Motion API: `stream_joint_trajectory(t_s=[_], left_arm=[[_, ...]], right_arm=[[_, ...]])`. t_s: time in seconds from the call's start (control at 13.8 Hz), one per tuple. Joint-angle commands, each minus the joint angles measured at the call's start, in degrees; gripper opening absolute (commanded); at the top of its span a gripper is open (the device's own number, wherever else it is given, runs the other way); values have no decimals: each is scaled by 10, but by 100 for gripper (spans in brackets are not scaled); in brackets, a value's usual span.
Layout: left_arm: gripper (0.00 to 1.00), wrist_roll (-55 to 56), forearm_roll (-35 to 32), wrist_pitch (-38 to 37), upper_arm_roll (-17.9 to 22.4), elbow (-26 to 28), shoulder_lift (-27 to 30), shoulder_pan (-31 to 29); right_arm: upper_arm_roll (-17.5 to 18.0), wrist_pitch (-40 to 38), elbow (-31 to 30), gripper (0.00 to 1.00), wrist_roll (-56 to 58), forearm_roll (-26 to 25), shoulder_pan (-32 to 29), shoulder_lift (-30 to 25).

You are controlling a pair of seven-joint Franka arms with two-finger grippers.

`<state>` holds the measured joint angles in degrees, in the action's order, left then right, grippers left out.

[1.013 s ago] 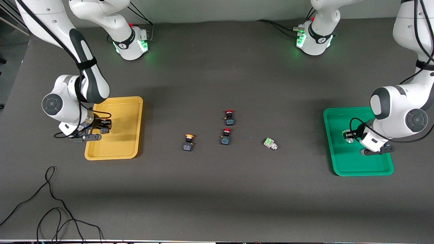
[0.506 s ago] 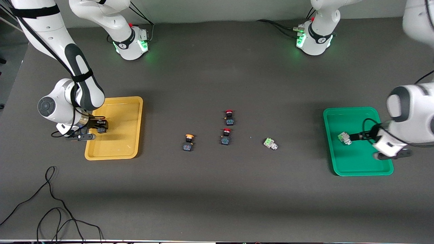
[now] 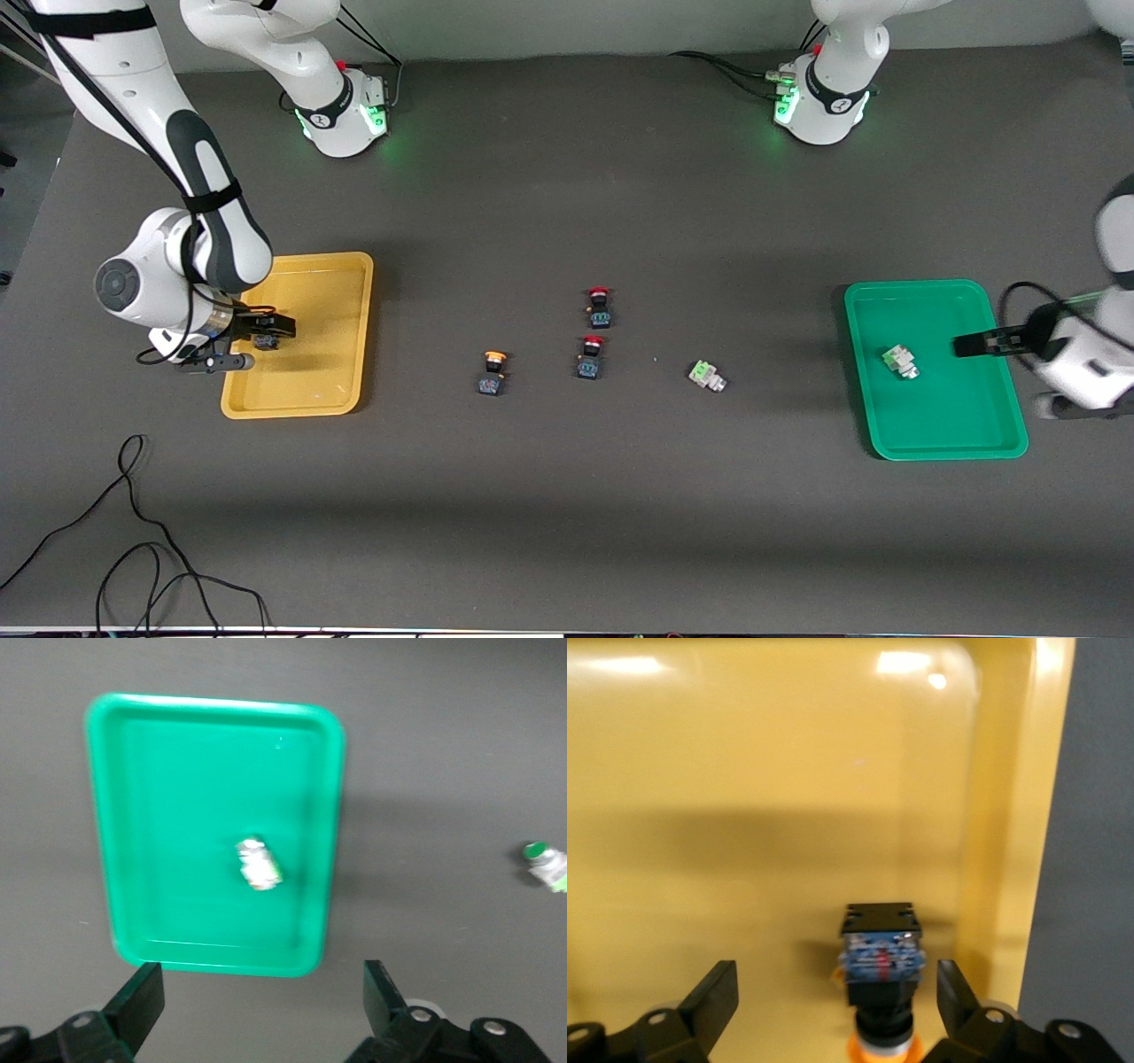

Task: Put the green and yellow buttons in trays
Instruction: 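Open the right gripper on the yellow button while the left gripper advances, then grasp the second green button with the left gripper while the right gripper reaches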

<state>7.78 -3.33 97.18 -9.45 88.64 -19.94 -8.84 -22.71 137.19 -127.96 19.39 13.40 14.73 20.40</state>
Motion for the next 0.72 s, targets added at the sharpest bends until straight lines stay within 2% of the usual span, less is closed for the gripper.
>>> stream_joint_trajectory(t_s=[0.0, 0.22, 0.43, 0.58, 0.65], left_arm=[[100, 161, 5, 2, 5, 2, -12, 91], [100, 372, 32, 47, 4, 4, -31, 166], [100, 589, 44, 99, 4, 6, -38, 225], [100, 665, 41, 144, 5, 22, -49, 247], [100, 668, 35, 176, 5, 48, -60, 253]], right_arm=[[-7, -124, 81, 100, 11, 15, 6, -24], [-8, -220, 161, 100, -31, 9, 9, -26], [-8, -264, 219, 100, -105, 9, 53, -26], [-7, -271, 240, 100, -167, 11, 89, -22], [-7, -271, 250, 100, -207, 12, 110, -19]])
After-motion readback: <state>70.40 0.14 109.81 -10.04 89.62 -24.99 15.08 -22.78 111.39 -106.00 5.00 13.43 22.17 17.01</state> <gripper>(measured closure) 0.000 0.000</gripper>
